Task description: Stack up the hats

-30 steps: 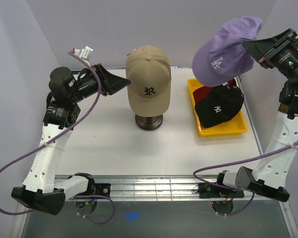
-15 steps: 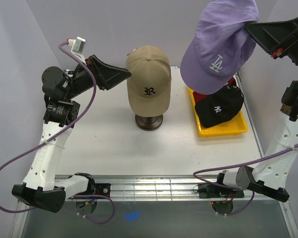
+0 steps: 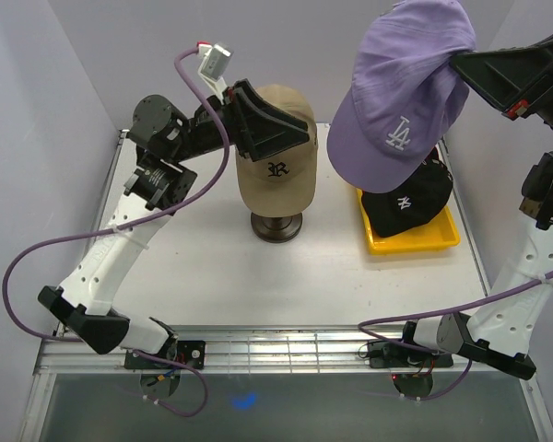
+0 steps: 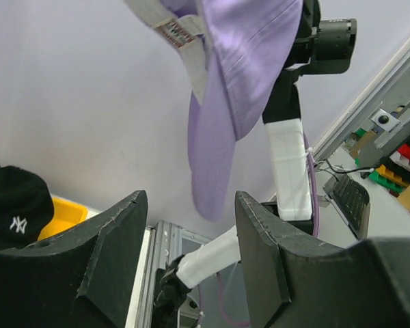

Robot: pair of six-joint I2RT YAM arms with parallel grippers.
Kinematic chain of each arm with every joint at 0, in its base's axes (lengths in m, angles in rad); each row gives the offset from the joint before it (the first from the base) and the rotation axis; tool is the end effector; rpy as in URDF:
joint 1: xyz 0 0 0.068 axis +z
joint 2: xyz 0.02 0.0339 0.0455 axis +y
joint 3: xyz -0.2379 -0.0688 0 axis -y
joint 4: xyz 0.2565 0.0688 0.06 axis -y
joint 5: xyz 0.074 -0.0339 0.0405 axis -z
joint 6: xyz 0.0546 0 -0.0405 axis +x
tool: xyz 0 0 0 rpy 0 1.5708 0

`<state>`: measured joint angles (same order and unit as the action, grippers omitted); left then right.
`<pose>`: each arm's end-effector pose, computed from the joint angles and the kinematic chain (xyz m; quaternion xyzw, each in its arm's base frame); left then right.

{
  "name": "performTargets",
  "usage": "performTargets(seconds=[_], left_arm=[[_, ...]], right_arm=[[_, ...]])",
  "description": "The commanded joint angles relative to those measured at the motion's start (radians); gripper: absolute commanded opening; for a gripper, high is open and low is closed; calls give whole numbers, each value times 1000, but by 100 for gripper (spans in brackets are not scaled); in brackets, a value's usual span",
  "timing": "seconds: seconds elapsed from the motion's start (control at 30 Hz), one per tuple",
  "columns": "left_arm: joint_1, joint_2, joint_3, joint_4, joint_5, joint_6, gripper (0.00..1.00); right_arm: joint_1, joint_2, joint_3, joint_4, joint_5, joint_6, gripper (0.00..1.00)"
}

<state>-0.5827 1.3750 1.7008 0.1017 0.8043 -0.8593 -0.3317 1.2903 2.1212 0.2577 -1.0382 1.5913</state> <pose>0.2283 -0.1976 0.5322 0.2574 0.5385 -0.6699 0.4415 0.1382 0.0022 0.6621 -0.1057 0.5137 0.5923 0.6116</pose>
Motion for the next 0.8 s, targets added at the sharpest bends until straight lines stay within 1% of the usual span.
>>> performTargets(seconds=[0.0,0.03,0.07,0.13,0.27,0.43,0.53,0.57,0.6,0.67,0.7,0.77], left_arm=[[-63,42,115,-16,-40,69,64],[-77,76,155,-37,-46,80,64],[-107,91,174,-48,-68,104,64],[-131,131,209,-69,-88,124,64],[-178,185,247,-77,-93,141,64],[-209,202,266,-91,-105,167,64],[-216,208,266,-85,-109,158,61],[-218,207,266,-79,-109,151,58],[-218,207,264,-68,-105,141,43],[-220,210,266,-24,-85,100,30],[-220,211,267,-8,-79,85,15],[-220,225,278,33,-64,33,3]], right_arm=[[0,-29,-35,64,-14,27,8],[2,-34,-46,71,-17,30,8],[2,-37,-53,72,-22,32,8],[2,-39,-60,72,-25,35,8],[0,-39,-61,72,-28,41,8],[3,-36,-70,77,-31,41,8],[3,-31,-69,77,-28,41,8],[5,-26,-70,75,-28,41,8],[3,-25,-73,77,-26,41,8],[5,-19,-82,77,-28,38,8],[3,-17,-87,77,-23,33,8],[3,-16,-104,75,-20,24,8]])
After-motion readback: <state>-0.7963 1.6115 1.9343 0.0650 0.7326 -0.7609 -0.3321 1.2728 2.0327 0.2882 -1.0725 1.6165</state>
